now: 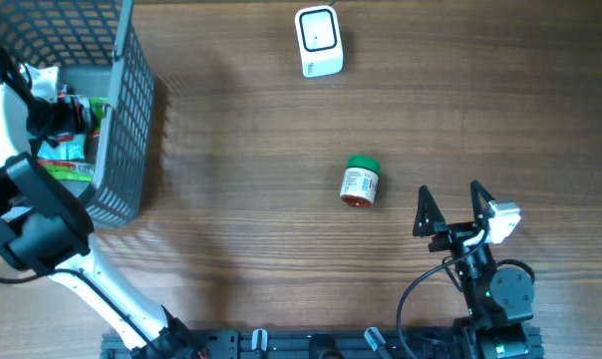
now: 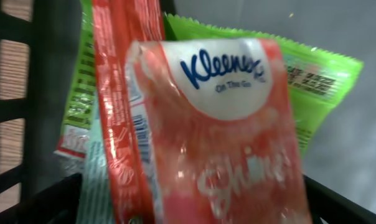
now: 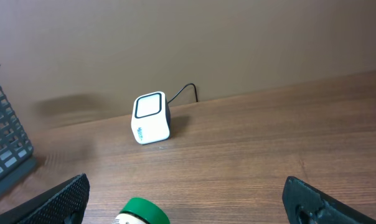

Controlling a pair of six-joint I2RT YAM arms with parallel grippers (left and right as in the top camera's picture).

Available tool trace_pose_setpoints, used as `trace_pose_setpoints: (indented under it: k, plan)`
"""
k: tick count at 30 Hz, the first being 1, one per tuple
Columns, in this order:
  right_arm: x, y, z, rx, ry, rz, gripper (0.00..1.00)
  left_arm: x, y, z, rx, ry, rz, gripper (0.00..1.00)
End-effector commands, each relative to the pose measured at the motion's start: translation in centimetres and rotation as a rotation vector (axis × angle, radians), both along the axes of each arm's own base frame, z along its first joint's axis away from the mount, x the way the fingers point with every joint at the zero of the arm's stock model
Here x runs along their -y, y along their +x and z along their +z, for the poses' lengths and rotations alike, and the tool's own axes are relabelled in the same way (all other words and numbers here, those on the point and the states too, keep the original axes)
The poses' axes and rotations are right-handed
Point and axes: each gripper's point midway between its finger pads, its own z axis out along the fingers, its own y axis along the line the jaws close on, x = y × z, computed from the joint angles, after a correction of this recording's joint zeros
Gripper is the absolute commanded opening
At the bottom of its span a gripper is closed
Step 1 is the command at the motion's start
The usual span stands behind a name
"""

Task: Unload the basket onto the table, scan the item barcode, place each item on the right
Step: 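Lift the red stick and mint packet out and drop them on the table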

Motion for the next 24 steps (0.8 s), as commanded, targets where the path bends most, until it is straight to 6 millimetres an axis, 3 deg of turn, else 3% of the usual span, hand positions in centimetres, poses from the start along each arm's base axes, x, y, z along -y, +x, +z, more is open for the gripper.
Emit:
trace_pose_setpoints:
  k: [1, 2, 3, 4, 7, 8, 11, 15, 16, 17, 18, 19, 21, 22, 24]
  plan:
    - [0.3, 0.0, 0.2, 0.010, -0.001, -0.015, 1.00, 0.3, -0.1, -1.7, -0.019, -0.033, -0.021, 0.91]
    - [0.3, 0.0, 0.2, 0.010, -0.001, -0.015, 1.00, 0.2, -0.2, -1.7, -0.019, -0.033, -0.017, 0.80]
    - [0.3, 0.0, 0.2, 0.010, -0.001, -0.015, 1.00, 0.0, -0.3, -1.7, -0.019, -0.033, -0.013, 0.61]
    - [0.3, 0.0, 0.2, 0.010, -0.002, -0.015, 1.00, -0.1, -0.3, -1.7, -0.019, -0.034, -0.010, 0.58]
    - [0.3, 0.0, 0.2, 0.010, -0.001, -0.015, 0.99, -0.2, -0.4, -1.8, -0.020, -0.036, -0.008, 0.59]
    - [0.3, 0.0, 0.2, 0.010, -0.001, -0.015, 1.00, 0.0, -0.3, -1.8, -0.016, -0.043, -0.010, 0.70]
    - [0.3, 0.0, 0.2, 0.010, -0.001, -0.015, 1.00, 0.1, -0.2, -1.9, -0.011, -0.050, -0.012, 0.71]
    - [0.3, 0.0, 0.2, 0.009, -0.001, -0.015, 1.00, 0.5, -0.9, -3.6, -0.026, -0.060, -0.011, 0.79]
    - [0.3, 0.0, 0.2, 0.010, -0.001, -0.015, 1.00, 0.5, -0.9, -3.8, -0.029, -0.061, -0.011, 0.75]
    - [0.3, 0.0, 0.2, 0.010, -0.001, -0.015, 1.00, 0.6, -1.0, -3.9, -0.030, -0.062, -0.011, 0.59]
    - [0.3, 0.0, 0.2, 0.010, -0.001, -0.015, 0.99, 0.5, -1.0, -3.9, -0.030, -0.062, -0.011, 0.29]
    - [0.3, 0.0, 0.2, 0.010, -0.001, -0.015, 1.00, 0.4, -0.8, -3.0, -0.012, -0.053, -0.004, 0.17]
    - [0.3, 0.0, 0.2, 0.010, -0.001, -0.015, 1.00, 0.0, -0.2, -0.7, 0.031, -0.037, 0.034, 0.13]
    - [0.3, 0.0, 0.2, 0.010, -0.001, -0.015, 1.00, -0.2, 0.2, 1.5, 0.075, -0.020, 0.062, 0.04]
    - [0.3, 0.0, 0.2, 0.009, -0.001, -0.015, 1.00, -0.4, 0.5, 6.6, 0.172, 0.034, 0.063, 0.04]
